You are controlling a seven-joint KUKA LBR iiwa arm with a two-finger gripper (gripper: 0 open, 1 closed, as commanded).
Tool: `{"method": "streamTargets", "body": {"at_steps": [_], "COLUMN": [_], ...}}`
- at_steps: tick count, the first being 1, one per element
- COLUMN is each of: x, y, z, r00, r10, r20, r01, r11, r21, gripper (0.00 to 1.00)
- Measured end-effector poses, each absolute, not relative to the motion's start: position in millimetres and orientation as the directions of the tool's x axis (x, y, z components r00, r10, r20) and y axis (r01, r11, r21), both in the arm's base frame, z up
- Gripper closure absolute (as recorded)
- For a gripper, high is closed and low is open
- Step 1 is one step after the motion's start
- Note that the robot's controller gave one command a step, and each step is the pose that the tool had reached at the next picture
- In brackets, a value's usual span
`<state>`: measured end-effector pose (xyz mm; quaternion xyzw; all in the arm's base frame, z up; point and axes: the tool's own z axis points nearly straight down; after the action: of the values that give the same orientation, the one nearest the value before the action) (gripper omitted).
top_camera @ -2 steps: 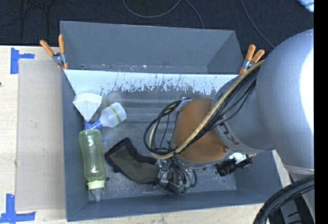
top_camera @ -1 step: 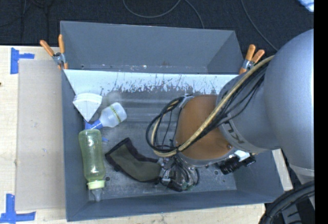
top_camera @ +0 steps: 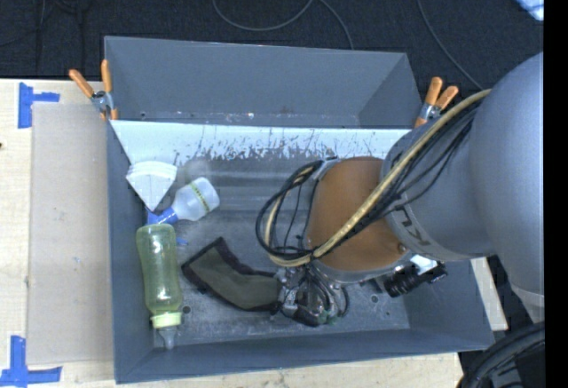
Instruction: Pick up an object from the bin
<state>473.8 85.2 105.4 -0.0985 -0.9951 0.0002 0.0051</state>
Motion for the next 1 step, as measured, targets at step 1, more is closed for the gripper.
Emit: {"method": "streamTargets", "body": {"at_steps": [1], "x": [473.0], "y": [85.0], "z": [124.2], "r00": [-0.981], "r10": [0.195], "r20": [0.014], "r01": [0.195], "r11": [0.981], "r21": [-0.003], "gripper": [1.00]}}
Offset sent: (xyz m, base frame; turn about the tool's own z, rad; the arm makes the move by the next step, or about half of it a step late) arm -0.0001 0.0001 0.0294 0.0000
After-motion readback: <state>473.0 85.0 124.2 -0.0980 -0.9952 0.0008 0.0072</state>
